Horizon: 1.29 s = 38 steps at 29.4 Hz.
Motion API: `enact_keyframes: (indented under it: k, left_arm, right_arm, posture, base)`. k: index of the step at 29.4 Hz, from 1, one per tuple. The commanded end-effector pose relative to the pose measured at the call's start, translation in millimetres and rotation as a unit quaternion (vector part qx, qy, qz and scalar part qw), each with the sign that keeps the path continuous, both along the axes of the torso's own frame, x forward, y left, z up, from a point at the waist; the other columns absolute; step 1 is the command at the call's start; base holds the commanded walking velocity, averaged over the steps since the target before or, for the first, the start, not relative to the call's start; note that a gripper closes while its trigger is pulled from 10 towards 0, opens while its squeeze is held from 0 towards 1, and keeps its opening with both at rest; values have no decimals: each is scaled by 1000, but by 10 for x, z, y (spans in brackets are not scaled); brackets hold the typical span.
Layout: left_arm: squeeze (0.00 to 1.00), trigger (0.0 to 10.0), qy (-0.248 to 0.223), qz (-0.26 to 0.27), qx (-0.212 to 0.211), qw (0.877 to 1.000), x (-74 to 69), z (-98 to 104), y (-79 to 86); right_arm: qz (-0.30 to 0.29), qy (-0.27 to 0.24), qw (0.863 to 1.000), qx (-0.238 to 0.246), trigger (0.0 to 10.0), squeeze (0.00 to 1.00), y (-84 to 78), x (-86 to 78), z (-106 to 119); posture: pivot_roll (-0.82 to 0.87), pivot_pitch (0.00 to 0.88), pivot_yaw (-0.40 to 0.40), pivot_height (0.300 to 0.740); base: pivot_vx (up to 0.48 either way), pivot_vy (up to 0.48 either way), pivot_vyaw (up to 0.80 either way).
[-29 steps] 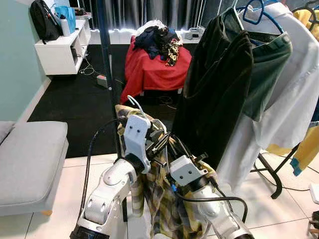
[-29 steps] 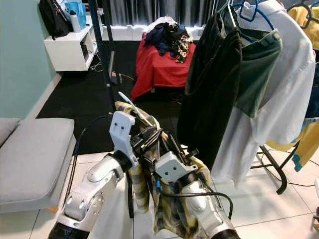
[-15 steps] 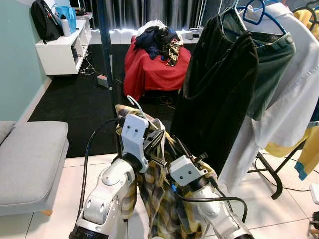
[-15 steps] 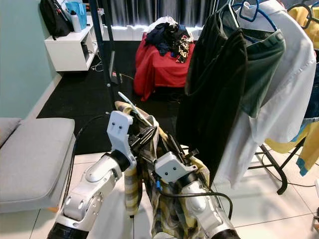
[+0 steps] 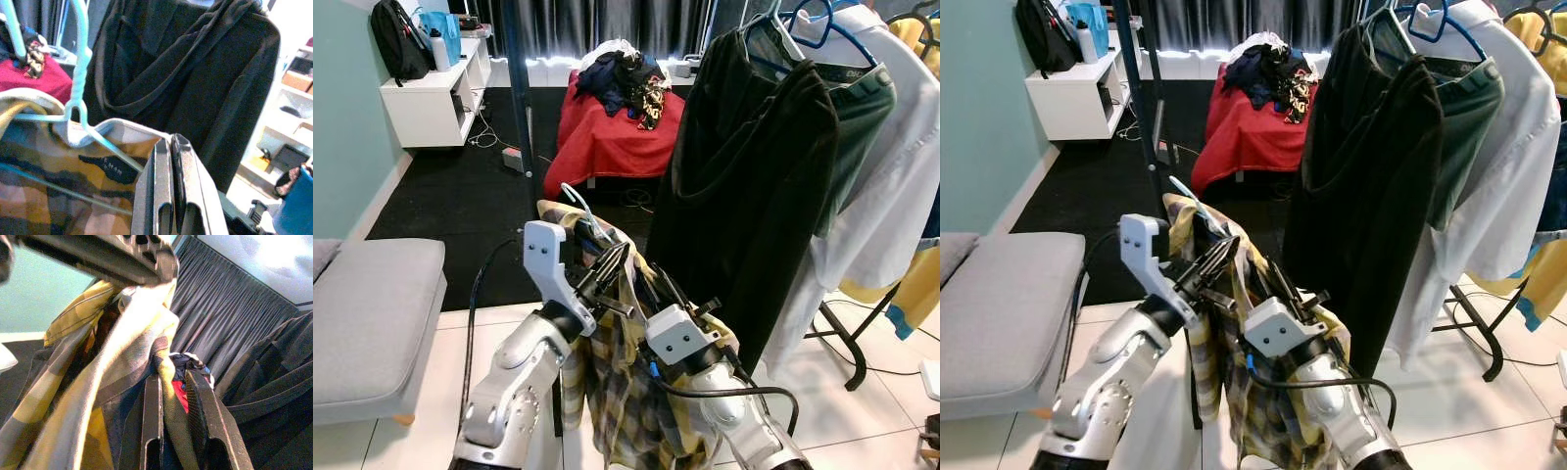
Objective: Hang hanger
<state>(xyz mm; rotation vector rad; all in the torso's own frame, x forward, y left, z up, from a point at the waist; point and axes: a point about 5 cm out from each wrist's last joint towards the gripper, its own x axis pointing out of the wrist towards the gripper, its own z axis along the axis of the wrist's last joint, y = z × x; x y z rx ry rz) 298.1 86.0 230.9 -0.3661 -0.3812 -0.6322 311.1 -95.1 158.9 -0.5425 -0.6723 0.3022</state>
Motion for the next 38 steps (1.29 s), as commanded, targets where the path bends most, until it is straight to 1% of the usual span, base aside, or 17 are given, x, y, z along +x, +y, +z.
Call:
enact_keyframes:
  k: [1,6,7,11,15,17,19,20,23,25,27,29,30,33,36,37,38]
  left_arm:
    - [0,0,-30,-23,-16,999,-86,107,-3]
    - [0,0,-37,-36,-21,998,-122,155,-9]
    - [0,0,-48,-49,-31,997,-151,232,-14]
    - [0,0,-61,-70,-43,995,-191,327,-14]
    - [0,0,-63,-82,-47,993,-212,343,-11]
    - [0,0,-68,-104,-63,990,-256,382,13]
    - [0,0,-77,-107,-94,987,-265,473,66]
    - [0,0,-77,-107,-94,987,-265,473,66]
    - [0,0,-90,-107,-115,983,-268,577,109]
    - [0,0,-97,-112,-119,982,-274,628,114]
    - [0,0,-112,-119,-104,981,-285,703,97]
    - [0,0,-112,-119,-104,981,-285,703,97]
    - [0,0,-120,-117,-85,982,-289,718,80]
    - [0,0,-125,-112,-77,983,-285,728,77]
    - [0,0,-127,-110,-80,983,-286,739,85]
    - [0,0,-129,-117,-97,980,-297,774,108]
    - [0,0,-129,-117,-97,980,-297,774,108]
  right_arm:
    - [7,-9,1000,6,10000,0,7,-22,23]
    - [6,-8,1000,6,10000,0,7,-20,21]
    - [5,-8,1000,6,10000,0,5,-18,17]
    - [4,-7,1000,5,10000,0,3,-15,14]
    - [4,-7,1000,6,10000,0,2,-15,15]
    - [2,-6,1000,6,10000,0,-2,-14,14]
    - [1,-5,1000,5,10000,0,-9,-9,12]
    - [1,-5,1000,5,10000,0,-9,-9,12]
    - [0,-4,1000,4,10000,0,-14,-7,9]
    - [0,-4,1000,4,10000,0,-16,-5,5]
    - [-1,-1,1000,2,10000,0,-16,-3,-8]
    - [-1,-1,1000,2,10000,0,-16,-3,-8]
    - [-1,0,1000,1,10000,0,-13,-2,-15]
    - [-1,2,1000,0,10000,0,-7,-3,-22]
    - [-1,3,1000,0,10000,0,-4,-4,-27]
    - [-2,4,1000,-1,10000,0,-5,-4,-34]
    - [-2,4,1000,-1,10000,0,-5,-4,-34]
  posture:
    - [22,182,-17,740]
    - [21,182,-16,740]
    - [21,182,-16,740]
    - [23,184,-14,740]
    - [23,184,-14,740]
    - [24,187,-15,740]
    - [23,187,-16,740]
    - [23,187,-16,740]
    - [22,187,-16,740]
    - [23,188,-17,740]
    - [24,187,-17,740]
    - [24,187,-17,740]
    - [23,188,-17,740]
    - [22,189,-17,740]
    - [22,189,-17,740]
    - [22,190,-18,740]
    - [22,190,-18,740]
  base:
    - [0,0,0]
    - [0,0,0]
    - [0,0,0]
    - [0,0,0]
    - [0,0,0]
    - [0,0,0]
    - [0,0,0]
    - [0,0,0]
    - [0,0,0]
    - [0,0,0]
    - [0,0,0]
    - [0,0,0]
    - [0,0,0]
    - [0,0,0]
    - [0,0,0]
    - [0,0,0]
    - [0,0,0]
